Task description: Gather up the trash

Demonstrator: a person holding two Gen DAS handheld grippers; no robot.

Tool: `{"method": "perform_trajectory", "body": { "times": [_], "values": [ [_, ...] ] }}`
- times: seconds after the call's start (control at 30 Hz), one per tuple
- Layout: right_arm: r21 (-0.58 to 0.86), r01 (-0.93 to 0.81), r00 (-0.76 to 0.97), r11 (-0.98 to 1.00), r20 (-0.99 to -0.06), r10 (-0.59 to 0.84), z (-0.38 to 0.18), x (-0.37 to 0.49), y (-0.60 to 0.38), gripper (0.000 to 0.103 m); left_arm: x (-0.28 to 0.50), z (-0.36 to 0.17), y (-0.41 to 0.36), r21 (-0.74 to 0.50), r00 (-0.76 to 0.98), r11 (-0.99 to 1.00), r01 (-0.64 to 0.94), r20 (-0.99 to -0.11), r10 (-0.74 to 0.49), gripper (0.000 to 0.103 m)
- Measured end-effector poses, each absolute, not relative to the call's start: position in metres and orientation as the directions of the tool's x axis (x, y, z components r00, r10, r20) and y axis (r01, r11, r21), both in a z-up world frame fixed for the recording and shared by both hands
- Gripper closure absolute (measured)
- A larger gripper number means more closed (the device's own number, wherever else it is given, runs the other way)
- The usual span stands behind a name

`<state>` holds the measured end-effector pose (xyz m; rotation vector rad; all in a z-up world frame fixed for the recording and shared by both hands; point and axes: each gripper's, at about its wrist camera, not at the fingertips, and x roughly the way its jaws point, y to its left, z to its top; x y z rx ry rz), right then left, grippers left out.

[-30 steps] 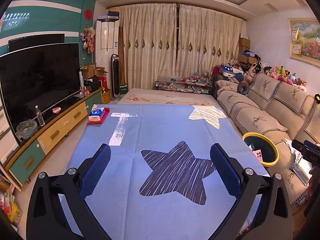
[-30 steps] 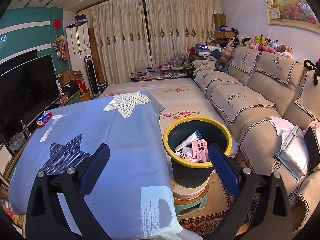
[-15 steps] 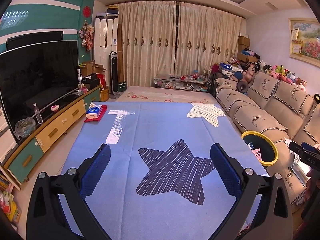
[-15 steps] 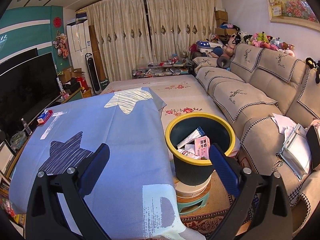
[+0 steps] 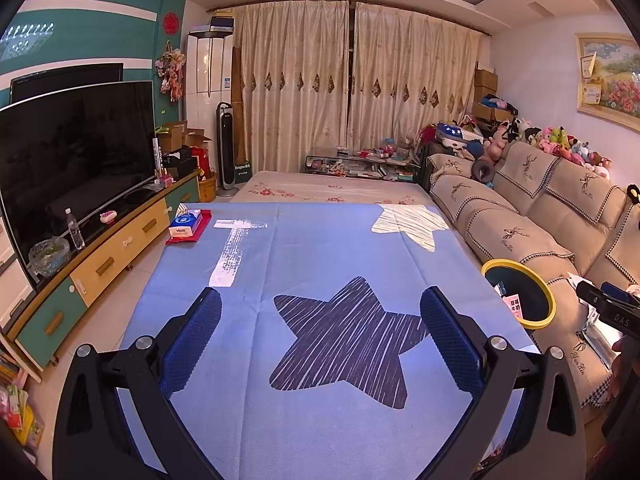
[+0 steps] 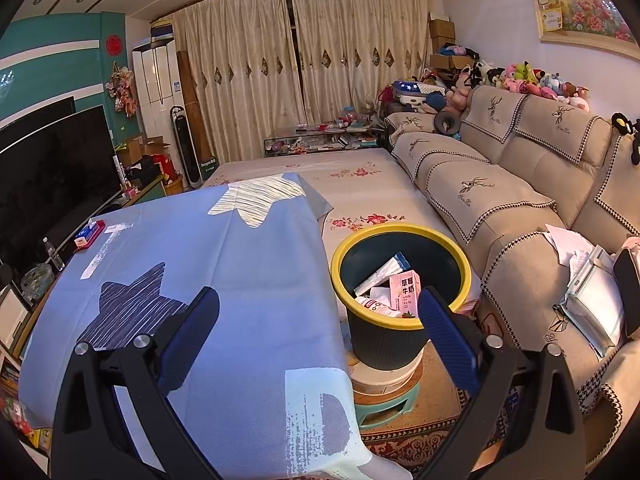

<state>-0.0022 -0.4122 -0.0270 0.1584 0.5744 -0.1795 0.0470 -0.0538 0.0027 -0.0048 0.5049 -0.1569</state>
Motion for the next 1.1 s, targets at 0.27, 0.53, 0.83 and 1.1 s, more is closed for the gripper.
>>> {"method": "perform_trajectory", "body": {
  "times": [0.27, 0.53, 0.83, 1.1],
  "values": [
    [0.103, 0.213, 0.824, 0.972, -0.554, -0.122, -0.029, -0.002, -0.413, 0.008, 0.047, 0.001, -0.057, -0.037, 0.86, 0.987, 0.154, -0.487, -0.152, 0.005],
    [0.107, 0.214, 0.822, 0.971, -0.556, -0.12, -0.033, -0.002, -0.413, 0.008, 0.049, 0.001, -0.059, -0.026, 0.86, 0.987, 0.156, -0.489, -0.149, 0.005],
    [0.111, 0.216, 0.82, 0.97, -0.56, -0.118, -0.037, -0.001, -0.412, 0.008, 0.049, 0.001, -0.063, -0.016, 0.858, 0.987, 0.162, -0.492, -0.149, 0.005],
    [0.112, 0.216, 0.819, 0.97, -0.561, -0.117, -0.038, -0.001, -0.411, 0.008, 0.05, 0.002, -0.065, -0.014, 0.855, 0.986, 0.168, -0.495, -0.152, 0.005]
  ]
}}
